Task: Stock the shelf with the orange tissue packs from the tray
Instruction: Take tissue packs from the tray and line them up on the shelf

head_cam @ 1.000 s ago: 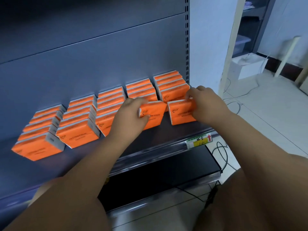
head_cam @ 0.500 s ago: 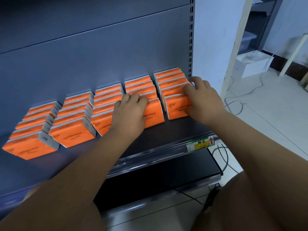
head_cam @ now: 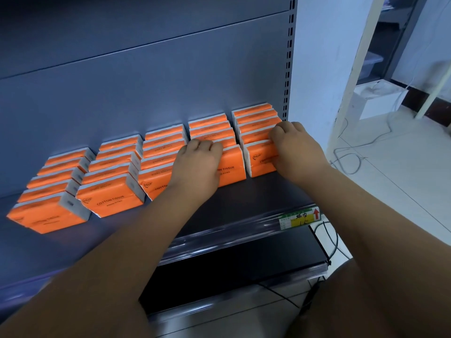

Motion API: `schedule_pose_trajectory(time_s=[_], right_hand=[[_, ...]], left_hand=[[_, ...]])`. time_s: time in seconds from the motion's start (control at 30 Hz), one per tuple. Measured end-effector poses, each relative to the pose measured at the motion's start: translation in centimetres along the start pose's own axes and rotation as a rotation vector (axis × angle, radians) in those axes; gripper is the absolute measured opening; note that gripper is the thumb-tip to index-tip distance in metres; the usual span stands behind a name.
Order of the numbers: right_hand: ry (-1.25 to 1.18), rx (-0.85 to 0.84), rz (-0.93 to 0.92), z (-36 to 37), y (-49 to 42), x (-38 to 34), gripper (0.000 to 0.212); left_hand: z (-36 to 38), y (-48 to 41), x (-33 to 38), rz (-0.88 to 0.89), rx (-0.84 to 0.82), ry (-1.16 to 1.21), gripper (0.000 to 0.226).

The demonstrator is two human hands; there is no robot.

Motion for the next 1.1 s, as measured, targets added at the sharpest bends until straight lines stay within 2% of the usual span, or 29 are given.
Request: schedule_pose_trajectory(time_s=[0.17, 0.33, 0.53, 0.87, 0.97, 1.1], right_hand=[[0.033, -0.014, 0.044, 0.0, 0.0, 0.1, 0.038], [0.111, -0.032, 0.048, -0.3, 0.1, -0.5, 0.055], [0.172, -0.051, 0.057, -0.7, 0.3, -0.9, 0.043], [0.179, -0.061, 0.119, -0.6, 0.3, -1.5, 0.051], [0.175, -0.039, 0.103, -0.7, 0.2, -1.9, 0.060], [0.151, -0.042, 0.065, -0.7, 0.2, -2.5, 0.057]], left_hand=[[0.5, -0.1, -0.3, -0.026, -0.012, 0.045, 0.052], [0.8, -0.1, -0.6, -0.032, -0.032, 0.091, 0.058], [0.7, 0.1, -0.6, -0.015, -0.030, 0.102, 0.059], [0.9, -0.1, -0.4, -0.019, -0.048, 0.094, 0.056], [0.9, -0.1, -0.3, -0.017, -0.063, 0.096, 0.058], [1.0, 0.1, 0.0, -0.015, -0.068, 0.113, 0.060]])
Point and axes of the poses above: each hand's wrist, its own y-axis away from the middle knuckle, its own z-axis out of the palm, x = y × z, the point moved 9 cm from there along -y, towards the middle knuckle, and after that the axes turned 2 degrees about y, right-handed, at the moved point
